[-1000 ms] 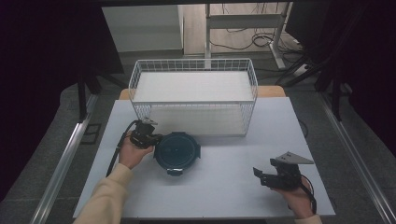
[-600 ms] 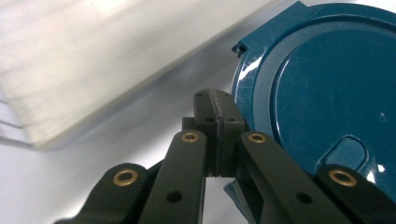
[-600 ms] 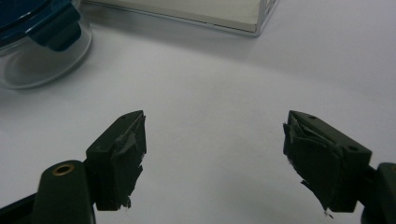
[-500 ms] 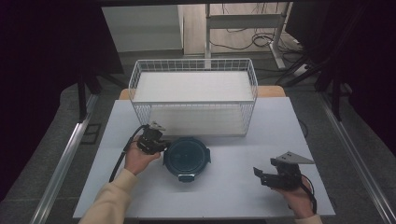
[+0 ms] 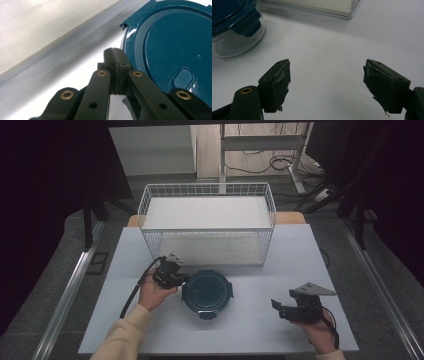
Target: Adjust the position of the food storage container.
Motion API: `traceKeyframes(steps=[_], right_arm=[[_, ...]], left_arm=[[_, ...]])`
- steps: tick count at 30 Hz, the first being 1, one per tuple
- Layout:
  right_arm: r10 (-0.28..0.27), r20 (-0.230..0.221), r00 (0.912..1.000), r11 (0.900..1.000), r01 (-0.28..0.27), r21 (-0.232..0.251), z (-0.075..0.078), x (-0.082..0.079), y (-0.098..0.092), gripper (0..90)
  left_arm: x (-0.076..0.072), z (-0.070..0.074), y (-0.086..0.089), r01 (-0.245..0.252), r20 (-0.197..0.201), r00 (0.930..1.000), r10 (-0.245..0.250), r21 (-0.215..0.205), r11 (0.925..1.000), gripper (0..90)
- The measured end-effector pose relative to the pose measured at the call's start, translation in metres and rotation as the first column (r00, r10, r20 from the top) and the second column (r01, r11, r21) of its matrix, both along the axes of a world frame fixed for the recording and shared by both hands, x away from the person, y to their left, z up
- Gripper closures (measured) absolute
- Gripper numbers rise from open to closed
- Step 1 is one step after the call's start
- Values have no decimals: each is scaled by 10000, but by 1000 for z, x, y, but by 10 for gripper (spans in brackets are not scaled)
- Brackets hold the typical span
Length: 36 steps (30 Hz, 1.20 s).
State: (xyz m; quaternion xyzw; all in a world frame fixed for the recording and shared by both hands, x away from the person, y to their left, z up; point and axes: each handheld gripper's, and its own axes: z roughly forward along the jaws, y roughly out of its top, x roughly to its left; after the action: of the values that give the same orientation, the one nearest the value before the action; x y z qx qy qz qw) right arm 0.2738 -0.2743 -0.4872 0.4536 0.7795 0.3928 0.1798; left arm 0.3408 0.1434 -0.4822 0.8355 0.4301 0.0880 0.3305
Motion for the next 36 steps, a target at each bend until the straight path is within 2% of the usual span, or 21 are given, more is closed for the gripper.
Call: traceKeyframes(steps=[5,10,15,20,23,26,28,32,34,35,36], right_arm=[[21,11,10000,10000,-21,45,1,0,0,216],[48,35,10000,9999,-49,93,1,-1,1,216],[48,21,10000,9999,-48,93,1,0,0,217],[44,25,10000,9999,-44,116,1,0,-1,218],[58,14,10000,9999,-58,124,1,0,0,218],[55,0,10000,9999,-55,124,1,0,-1,218],[34,-5,10000,9998,-33,217,2,1,-1,218],[33,26,10000,9993,-34,385,2,3,-2,218],[94,70,9999,9992,-97,398,2,4,-3,218],[109,76,9999,9991,-112,414,2,4,-2,218],[109,76,9999,9990,-112,427,3,5,-2,218]], left_arm=[[-2,0,-6,113,-10,9999,-113,7,9999,900],[-4,0,-13,381,-74,9992,-382,-164,9991,900],[-7,0,-22,436,-99,9990,-439,-337,9985,900],[-7,0,-28,679,-118,9976,-683,-275,9973,900],[-7,0,-32,648,-121,9978,-653,-398,9971,900],[-5,0,-31,842,-205,9962,-852,-447,9954,900],[-2,-1,-27,984,-350,9942,-1012,-748,9923,900],[-2,2,-12,606,-60,9981,-614,-916,9940,856],[-8,7,-2,248,166,9996,-230,-1161,9929,809],[-15,11,6,-61,345,9993,109,-1368,9906,763],[-19,13,9,-160,404,9989,225,-1553,9877,670]])
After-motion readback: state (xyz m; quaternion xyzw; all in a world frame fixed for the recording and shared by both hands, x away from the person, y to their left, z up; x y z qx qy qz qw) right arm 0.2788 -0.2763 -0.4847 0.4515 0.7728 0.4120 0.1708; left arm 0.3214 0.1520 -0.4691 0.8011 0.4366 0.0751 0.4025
